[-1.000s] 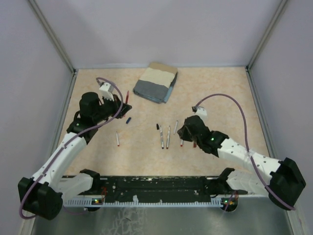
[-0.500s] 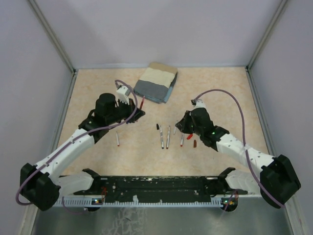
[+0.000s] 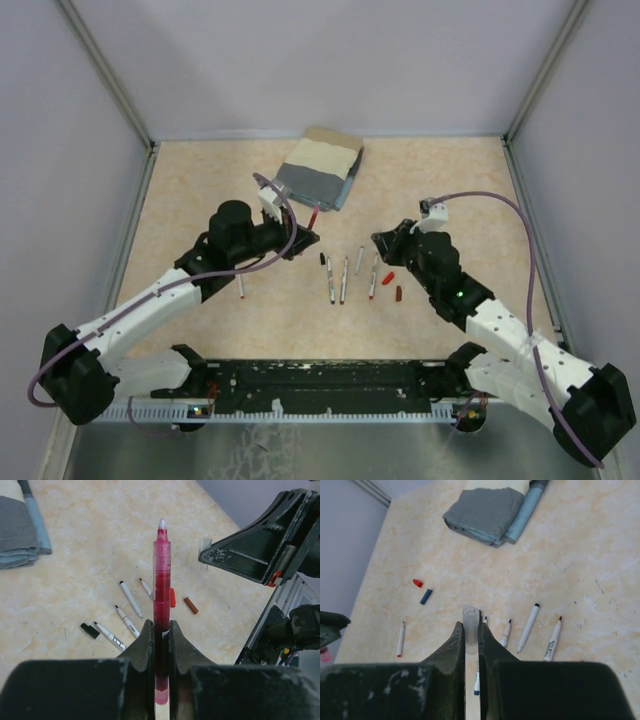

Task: Insert the pens into the pen caps
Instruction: Insert the pen cap onto the pen.

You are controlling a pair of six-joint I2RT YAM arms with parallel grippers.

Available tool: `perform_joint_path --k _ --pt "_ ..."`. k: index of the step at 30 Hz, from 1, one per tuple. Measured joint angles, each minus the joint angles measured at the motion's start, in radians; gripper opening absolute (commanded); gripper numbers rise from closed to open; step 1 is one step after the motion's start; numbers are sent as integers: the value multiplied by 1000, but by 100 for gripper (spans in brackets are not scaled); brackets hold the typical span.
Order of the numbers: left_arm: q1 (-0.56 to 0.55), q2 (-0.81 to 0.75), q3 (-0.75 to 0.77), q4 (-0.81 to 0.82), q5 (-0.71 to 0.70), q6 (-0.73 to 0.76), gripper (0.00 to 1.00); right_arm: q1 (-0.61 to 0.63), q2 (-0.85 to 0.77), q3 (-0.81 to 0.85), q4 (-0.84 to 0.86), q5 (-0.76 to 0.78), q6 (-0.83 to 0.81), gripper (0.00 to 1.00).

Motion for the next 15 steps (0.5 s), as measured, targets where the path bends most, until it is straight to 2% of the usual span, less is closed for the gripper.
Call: perform_joint_path --k 15 --pt "-85 31 -26 134 97 0 0 0 -151 -27 149 0 31 0"
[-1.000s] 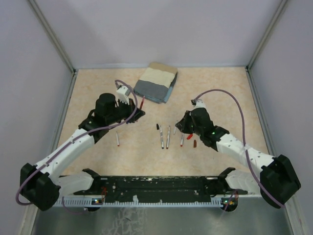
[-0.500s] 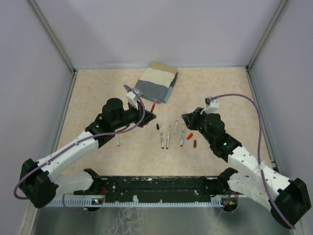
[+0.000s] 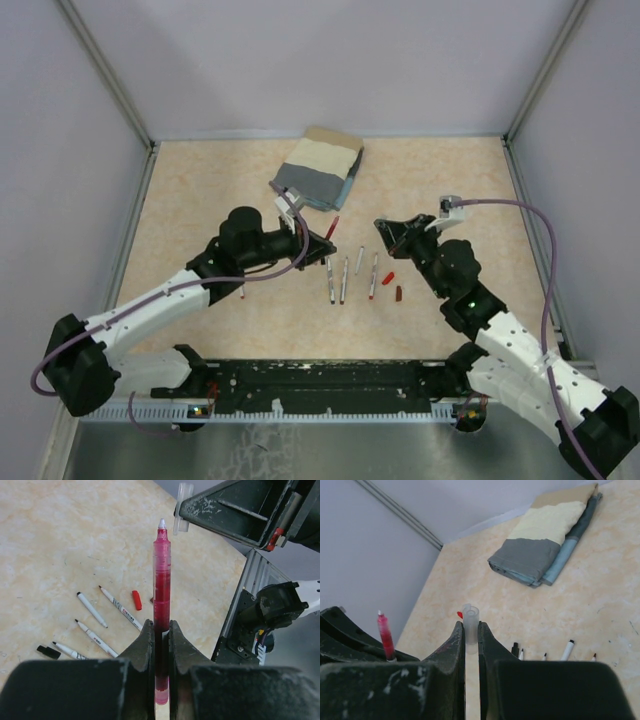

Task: Insert the pens into the pen caps
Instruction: Insert the pen cap onto the pen.

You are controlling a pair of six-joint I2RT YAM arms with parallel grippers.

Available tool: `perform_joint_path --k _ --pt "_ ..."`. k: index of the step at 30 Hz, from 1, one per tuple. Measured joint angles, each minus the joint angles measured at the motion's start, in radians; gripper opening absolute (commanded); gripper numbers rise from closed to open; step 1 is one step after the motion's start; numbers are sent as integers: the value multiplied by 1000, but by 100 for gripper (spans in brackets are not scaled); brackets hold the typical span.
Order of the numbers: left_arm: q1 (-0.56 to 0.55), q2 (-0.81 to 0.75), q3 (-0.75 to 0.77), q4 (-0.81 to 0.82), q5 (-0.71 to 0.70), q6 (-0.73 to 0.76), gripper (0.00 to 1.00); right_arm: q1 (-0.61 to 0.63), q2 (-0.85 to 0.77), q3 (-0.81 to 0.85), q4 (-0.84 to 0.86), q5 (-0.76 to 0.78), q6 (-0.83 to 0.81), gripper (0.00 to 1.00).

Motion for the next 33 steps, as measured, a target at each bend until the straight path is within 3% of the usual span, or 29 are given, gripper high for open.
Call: perform_joint_path --k 13,33 --pt "-18 12 19 -8 -38 -11 0 0 -9 0 17 -20 29 0" --pt "-88 4 17 79 52 18 0 0 -77 0 147 -42 94 0"
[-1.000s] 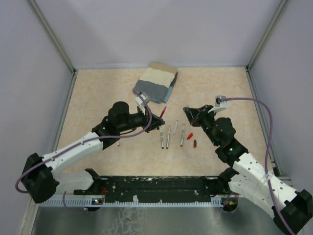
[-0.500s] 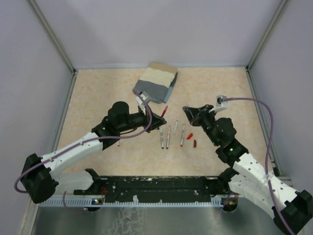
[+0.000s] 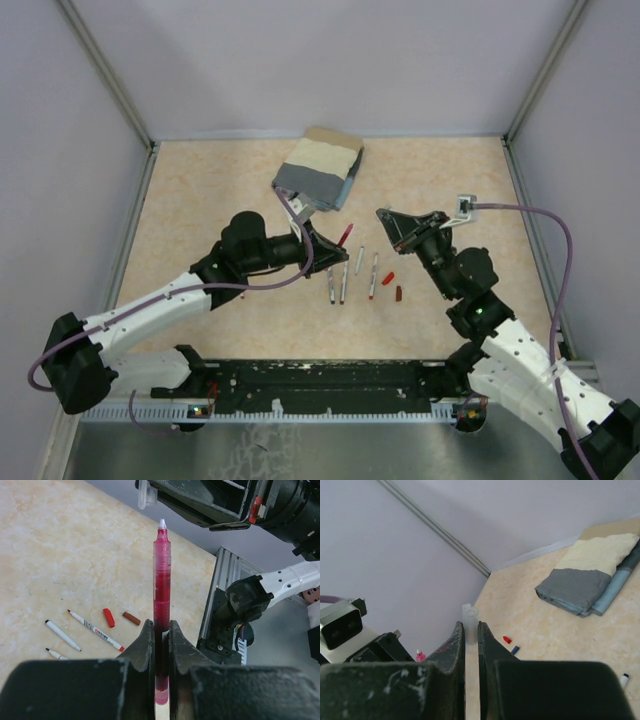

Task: Insert the pens into the pen caps
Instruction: Insert the pen cap onto the pen.

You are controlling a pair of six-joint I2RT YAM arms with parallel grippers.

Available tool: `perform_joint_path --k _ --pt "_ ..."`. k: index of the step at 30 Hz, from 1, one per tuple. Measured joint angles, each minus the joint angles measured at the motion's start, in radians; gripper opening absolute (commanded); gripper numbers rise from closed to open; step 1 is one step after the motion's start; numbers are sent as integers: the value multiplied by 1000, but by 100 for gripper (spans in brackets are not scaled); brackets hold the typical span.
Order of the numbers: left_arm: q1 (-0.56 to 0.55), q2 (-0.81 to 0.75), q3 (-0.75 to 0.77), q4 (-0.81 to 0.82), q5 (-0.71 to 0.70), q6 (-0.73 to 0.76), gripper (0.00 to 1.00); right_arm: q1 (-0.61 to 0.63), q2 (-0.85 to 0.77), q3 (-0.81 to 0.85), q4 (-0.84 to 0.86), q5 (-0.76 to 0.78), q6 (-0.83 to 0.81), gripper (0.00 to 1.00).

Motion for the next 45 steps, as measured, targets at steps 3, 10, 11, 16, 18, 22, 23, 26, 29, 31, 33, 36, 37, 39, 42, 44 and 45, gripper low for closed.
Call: perform_joint_path --k 3,10,11,16,18,22,23,26,29,31,33,36,37,39,42,44,45 --pt "-5 0 0 1 12 3 0 0 2 -1 14 -18 10 0" --pt "-10 16 0 10 32 5 0 0 9 -15 93 -63 32 0" --pt "-11 20 0 11 34 5 0 0 12 -16 103 -70 36 0" --pt "-16 36 0 11 36 5 0 0 27 -20 146 -112 46 0" --pt "-16 38 0 11 38 5 0 0 29 -20 153 -127 47 0" --pt "-17 39 0 13 39 5 0 0 35 -20 157 -150 47 0" --pt "-17 39 0 13 39 5 0 0 37 -20 158 -154 47 0" --pt "-18 39 0 15 39 5 0 0 43 -20 159 -168 48 0" --pt "-21 39 0 15 38 6 0 0 48 -20 160 -179 48 0" --pt "-22 39 0 15 38 6 0 0 50 -20 160 -187 48 0" --pt "-22 39 0 15 38 5 0 0 53 -20 161 -195 49 0" --pt "-22 39 0 15 38 6 0 0 55 -20 161 -203 49 0" --pt "-22 39 0 15 38 5 0 0 55 -20 161 -207 49 0" --pt "-22 39 0 15 38 5 0 0 55 -20 161 -214 49 0" --pt "-22 39 0 15 37 5 0 0 55 -20 161 -220 49 0" --pt "-22 39 0 16 37 5 0 0 55 -20 161 -222 49 0" --pt "-22 39 0 16 35 5 0 0 55 -20 161 -224 49 0"
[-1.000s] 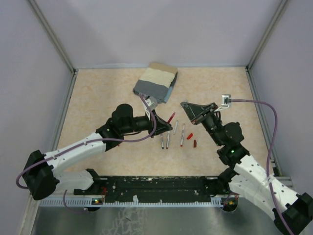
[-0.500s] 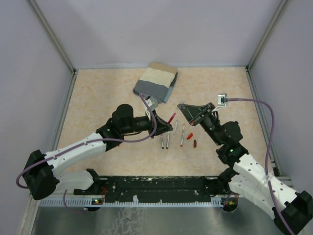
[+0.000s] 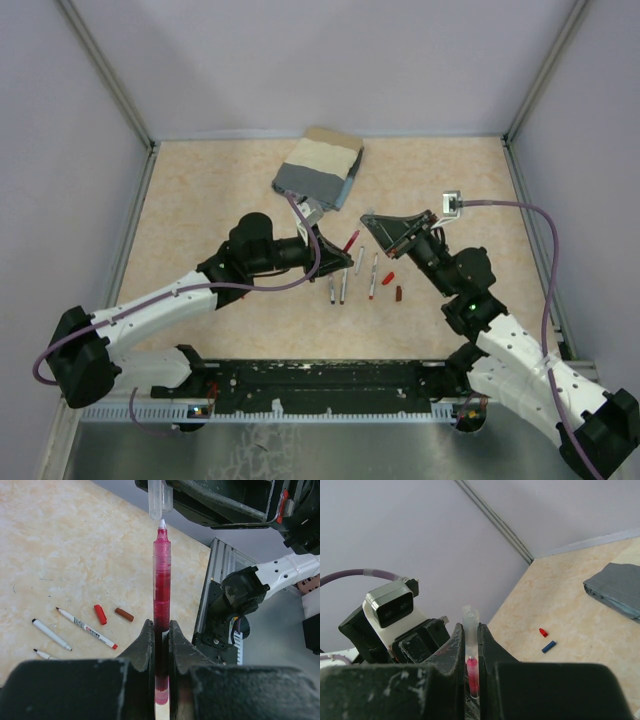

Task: Insert the pens into the pen caps
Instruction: Insert the pen cap onto the pen.

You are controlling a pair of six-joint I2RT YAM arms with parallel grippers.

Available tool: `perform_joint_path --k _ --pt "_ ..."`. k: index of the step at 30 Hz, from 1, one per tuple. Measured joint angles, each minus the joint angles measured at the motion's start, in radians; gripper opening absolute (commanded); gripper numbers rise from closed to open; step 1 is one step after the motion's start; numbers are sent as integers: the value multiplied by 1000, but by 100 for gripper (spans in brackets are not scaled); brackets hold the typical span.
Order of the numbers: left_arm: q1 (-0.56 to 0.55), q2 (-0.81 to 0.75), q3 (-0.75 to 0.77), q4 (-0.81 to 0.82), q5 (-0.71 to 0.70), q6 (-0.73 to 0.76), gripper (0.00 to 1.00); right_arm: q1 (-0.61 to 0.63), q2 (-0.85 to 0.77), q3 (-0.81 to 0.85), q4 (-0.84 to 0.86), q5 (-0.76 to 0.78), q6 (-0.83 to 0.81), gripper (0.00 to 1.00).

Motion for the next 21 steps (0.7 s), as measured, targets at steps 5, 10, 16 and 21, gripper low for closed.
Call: perform_joint_path --k 5,10,16,21 --pt "-5 0 0 1 -5 0 0 0 0 0 0 -5 0 0" --pt "-5 0 0 5 -6 0 0 0 0 0 0 -13 0 0" --pt "-5 0 0 7 -11 -1 0 0 0 0 0 -23 0 0" --pt "-5 0 0 8 -18 -2 0 0 1 -1 0 -32 0 0"
